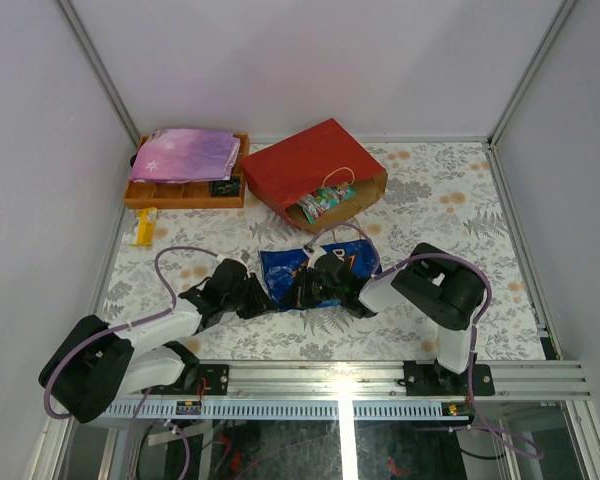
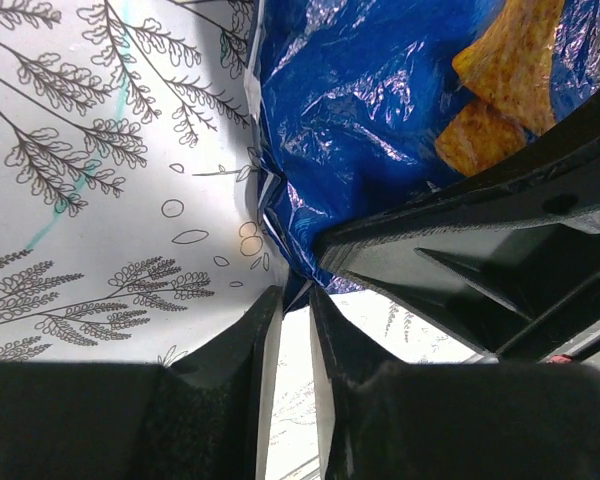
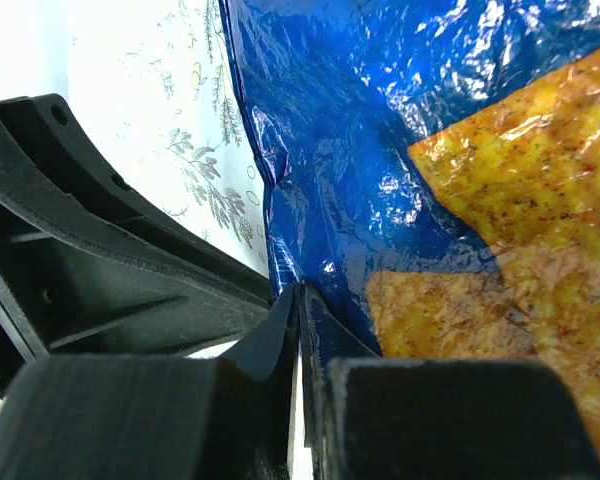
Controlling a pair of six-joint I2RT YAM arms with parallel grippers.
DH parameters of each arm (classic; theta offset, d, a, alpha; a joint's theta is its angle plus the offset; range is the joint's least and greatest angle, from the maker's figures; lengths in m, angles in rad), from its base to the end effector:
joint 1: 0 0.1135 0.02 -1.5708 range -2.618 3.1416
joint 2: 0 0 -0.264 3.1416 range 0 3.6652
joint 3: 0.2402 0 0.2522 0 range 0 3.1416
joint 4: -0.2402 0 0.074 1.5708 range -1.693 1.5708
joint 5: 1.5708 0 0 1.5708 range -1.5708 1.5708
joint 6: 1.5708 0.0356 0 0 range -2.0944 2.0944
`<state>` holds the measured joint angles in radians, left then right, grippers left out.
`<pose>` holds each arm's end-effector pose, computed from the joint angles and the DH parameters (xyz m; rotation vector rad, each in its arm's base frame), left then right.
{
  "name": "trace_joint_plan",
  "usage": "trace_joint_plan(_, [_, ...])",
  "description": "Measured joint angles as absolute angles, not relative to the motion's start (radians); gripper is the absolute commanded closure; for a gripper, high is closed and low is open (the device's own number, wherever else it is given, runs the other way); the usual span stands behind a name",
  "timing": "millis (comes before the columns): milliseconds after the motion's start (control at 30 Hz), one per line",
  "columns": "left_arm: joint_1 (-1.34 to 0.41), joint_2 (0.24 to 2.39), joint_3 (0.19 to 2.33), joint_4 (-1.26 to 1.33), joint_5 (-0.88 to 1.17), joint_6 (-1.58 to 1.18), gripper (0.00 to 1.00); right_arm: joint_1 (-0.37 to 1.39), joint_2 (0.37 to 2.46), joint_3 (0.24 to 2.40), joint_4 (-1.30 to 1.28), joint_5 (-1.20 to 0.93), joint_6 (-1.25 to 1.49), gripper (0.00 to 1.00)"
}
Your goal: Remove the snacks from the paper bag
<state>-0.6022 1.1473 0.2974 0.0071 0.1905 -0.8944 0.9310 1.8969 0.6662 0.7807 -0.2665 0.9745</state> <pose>0.1534 -0.1136 0.1284 -0.2850 2.5875 -0.8565 0.1957 0.2787 0.1055 -0.1452 2.3336 1.3725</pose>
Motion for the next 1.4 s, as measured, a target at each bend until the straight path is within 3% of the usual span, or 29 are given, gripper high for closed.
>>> trace_joint_plan(167, [-0.602, 1.152, 0.297, 0.005, 0.183, -0.879, 1.0, 0.926, 1.896, 0.664, 0.781, -0.276, 0.975, 1.0])
trace_joint_plan(900, [-0.61, 1.084, 0.271, -0.036, 0.157, -0.867, 1.0, 0.908, 1.889, 0.645, 0.794, -0.296, 0.978, 1.0])
trace_joint_plan(933, [-0.612, 1.08, 0.269, -0.038, 0.155, -0.869, 0.89, 0.907, 1.889, 0.643, 0.796, -0.298, 0.978, 1.0])
trace_joint_plan(1000, [-0.615, 1.073, 0.266, -0.039, 0.153, -0.877, 0.51, 0.905, 1.889, 0.642, 0.798, -0.299, 0.978, 1.0])
trace_joint_plan(1067, [-0.617, 1.058, 0.269, -0.023, 0.162, -0.889, 0.37, 0.904, 1.889, 0.641, 0.799, -0.301, 0.979, 1.0])
trace_joint_plan(1133, [-0.621, 1.038, 0.273, -0.015, 0.154, -0.888, 0.35, 0.903, 1.889, 0.64, 0.8, -0.303, 0.98, 1.0])
trace_joint_plan(1200, [-0.621, 1.022, 0.273, -0.015, 0.154, -0.893, 0.37, 0.902, 1.889, 0.639, 0.801, -0.305, 0.981, 1.0])
trace_joint_plan(1300, [-0.621, 1.024, 0.273, -0.017, 0.151, -0.888, 0.5, 0.902, 1.889, 0.638, 0.804, -0.305, 0.981, 1.0])
trace_joint_plan(1333, [-0.621, 1.032, 0.273, -0.017, 0.15, -0.888, 0.59, 0.902, 1.889, 0.637, 0.804, -0.305, 0.981, 1.0])
trace_joint_plan(1400, [-0.624, 1.065, 0.276, -0.009, 0.146, -0.88, 0.64, 0.901, 1.889, 0.636, 0.806, -0.306, 0.981, 1.0])
